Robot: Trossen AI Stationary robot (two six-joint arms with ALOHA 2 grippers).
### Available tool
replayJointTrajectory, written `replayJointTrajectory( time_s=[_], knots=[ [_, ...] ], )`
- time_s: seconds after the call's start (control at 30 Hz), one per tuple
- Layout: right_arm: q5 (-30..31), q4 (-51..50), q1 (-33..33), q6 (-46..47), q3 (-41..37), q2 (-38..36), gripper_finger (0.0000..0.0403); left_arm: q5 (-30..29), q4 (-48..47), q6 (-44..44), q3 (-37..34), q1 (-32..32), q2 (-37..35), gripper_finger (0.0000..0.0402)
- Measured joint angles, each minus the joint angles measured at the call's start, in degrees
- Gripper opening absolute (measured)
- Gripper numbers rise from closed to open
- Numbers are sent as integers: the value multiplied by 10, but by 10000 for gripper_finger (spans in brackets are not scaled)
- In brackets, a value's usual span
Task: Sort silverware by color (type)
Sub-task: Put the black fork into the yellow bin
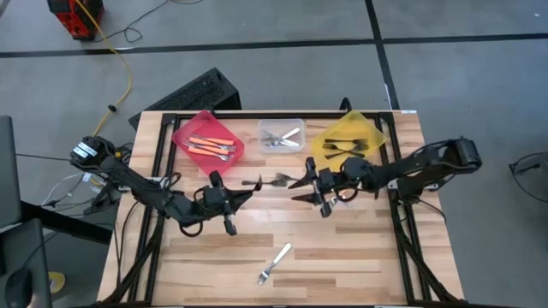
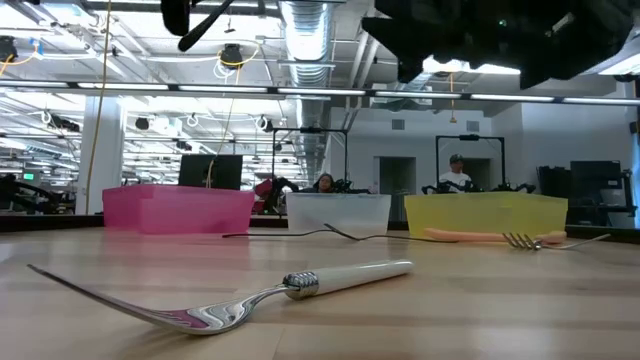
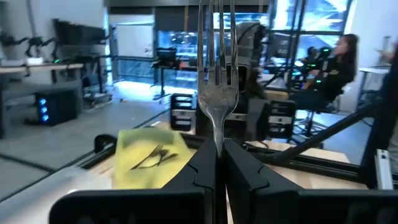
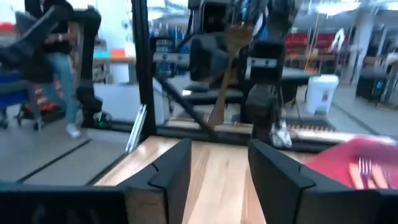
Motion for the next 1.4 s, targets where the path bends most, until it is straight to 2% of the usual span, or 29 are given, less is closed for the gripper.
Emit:
replayJointTrajectory(
  time_s=[0.17,0.37,0.53,0.7,0.87,1.2,1.4],
  knots=[
    [6,105,5,-3,18,58,225,98,17,16,0,22,0,1],
    [-30,112,11,-6,65,101,272,247,16,-6,0,55,0,1],
    [-37,108,25,-42,85,109,281,388,12,-37,0,79,0,1],
    [-38,106,31,-51,87,104,281,479,1,-91,0,107,0,1],
    [-38,99,34,-51,90,103,282,491,-23,-118,0,126,0,1],
    [-39,42,35,-70,144,103,282,528,-13,-126,0,146,0,1],
    [-78,-27,38,-80,180,103,282,539,-13,-127,0,145,0,1]
  ],
)
